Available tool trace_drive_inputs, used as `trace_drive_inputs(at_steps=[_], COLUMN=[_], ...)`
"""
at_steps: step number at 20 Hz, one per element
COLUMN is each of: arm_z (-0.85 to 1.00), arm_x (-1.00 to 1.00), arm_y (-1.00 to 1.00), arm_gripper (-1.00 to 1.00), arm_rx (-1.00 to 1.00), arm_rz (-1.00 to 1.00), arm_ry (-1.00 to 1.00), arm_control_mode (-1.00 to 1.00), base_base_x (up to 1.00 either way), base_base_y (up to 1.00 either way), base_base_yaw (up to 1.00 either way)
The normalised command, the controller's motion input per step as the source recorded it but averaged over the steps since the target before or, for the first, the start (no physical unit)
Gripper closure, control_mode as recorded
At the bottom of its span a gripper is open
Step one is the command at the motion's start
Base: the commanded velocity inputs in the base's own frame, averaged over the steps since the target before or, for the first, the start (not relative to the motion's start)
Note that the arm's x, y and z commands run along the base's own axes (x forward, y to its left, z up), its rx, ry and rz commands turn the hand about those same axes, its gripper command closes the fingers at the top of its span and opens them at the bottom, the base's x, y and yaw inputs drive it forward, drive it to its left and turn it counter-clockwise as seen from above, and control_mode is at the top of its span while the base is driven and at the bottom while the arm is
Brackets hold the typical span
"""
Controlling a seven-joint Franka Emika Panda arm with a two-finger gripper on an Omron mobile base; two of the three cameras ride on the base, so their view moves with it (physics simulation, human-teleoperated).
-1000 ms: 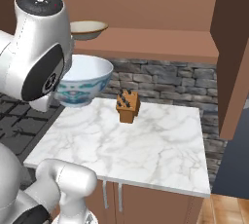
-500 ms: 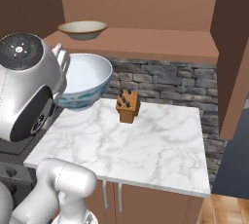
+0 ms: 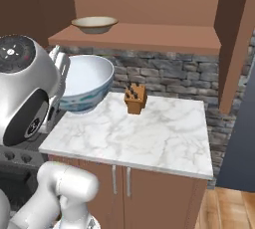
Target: Pick up the bowls from the cabinet and place each bowl in front of a stool on the dining counter.
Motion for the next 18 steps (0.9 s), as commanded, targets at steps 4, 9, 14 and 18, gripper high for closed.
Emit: trace_drive_inputs(at_steps=[4, 9, 14, 18], arm_z=[0.00, 0.00, 0.00, 0.00], arm_x=[0.00, 0.00, 0.00, 0.00], arm_y=[0.00, 0.00, 0.00, 0.00], arm_gripper=[1.00, 1.00, 1.00, 1.00], arm_rx=[0.00, 0.00, 0.00, 0.00], arm_rz=[0.00, 0.00, 0.00, 0.00], arm_ry=[0.00, 0.00, 0.00, 0.00], arm_control_mode=[1.00, 1.00, 1.00, 1.00], base_base_x=[-0.98, -0.51, -0.14, -0.03], base_base_y=[-0.19, -0.29, -0.13, 0.00], base_base_yaw=[0.18, 0.64, 0.97, 1.00])
